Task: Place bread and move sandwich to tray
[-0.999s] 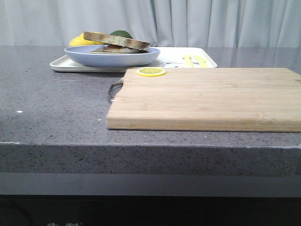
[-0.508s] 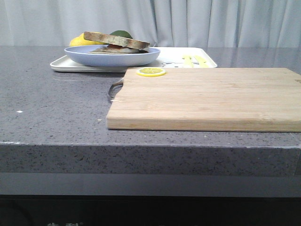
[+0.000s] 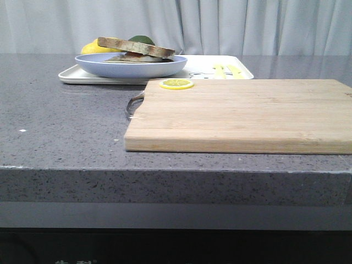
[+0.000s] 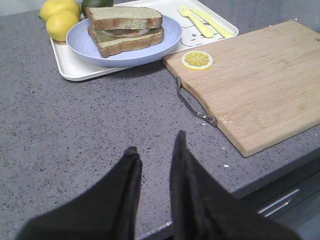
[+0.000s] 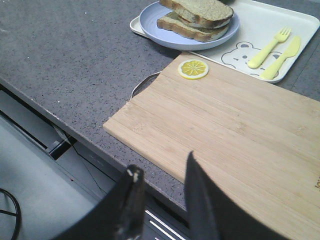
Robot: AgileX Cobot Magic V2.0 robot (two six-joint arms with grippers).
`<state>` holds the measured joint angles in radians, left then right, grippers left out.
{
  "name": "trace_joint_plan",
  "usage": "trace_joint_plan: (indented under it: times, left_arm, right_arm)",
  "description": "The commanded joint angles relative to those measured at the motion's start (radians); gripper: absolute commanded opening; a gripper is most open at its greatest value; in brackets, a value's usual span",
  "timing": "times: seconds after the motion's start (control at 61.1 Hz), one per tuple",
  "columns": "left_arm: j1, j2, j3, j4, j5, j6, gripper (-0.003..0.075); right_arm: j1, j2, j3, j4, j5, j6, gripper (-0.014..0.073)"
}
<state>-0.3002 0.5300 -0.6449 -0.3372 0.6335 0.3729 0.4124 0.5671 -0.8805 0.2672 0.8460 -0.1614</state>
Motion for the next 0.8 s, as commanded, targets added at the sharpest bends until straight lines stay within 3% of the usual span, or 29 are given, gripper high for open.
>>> trace_joint_plan:
  times: [0.0, 0.098, 0.786]
  left_arm:
    - [-0.008, 0.0, -0.028, -0.021, -0.074, 0.0, 0.0004]
    - [-0.008, 0.0, -0.028, -0.028, -0.072, -0.003, -0.002]
    - [0.022, -0.05, -0.001, -0.029, -0.091, -0.003, -0.002]
  right_arm:
    - [0.0, 0.002, -0.026, 0.016, -0.061, -0.003, 0.0054]
    - [0.0, 0.002, -0.026, 0.016, -0.065, -0.003, -0.0074]
    - [0.0, 0.002, -0.026, 0.016, -0.067, -0.003, -0.0069]
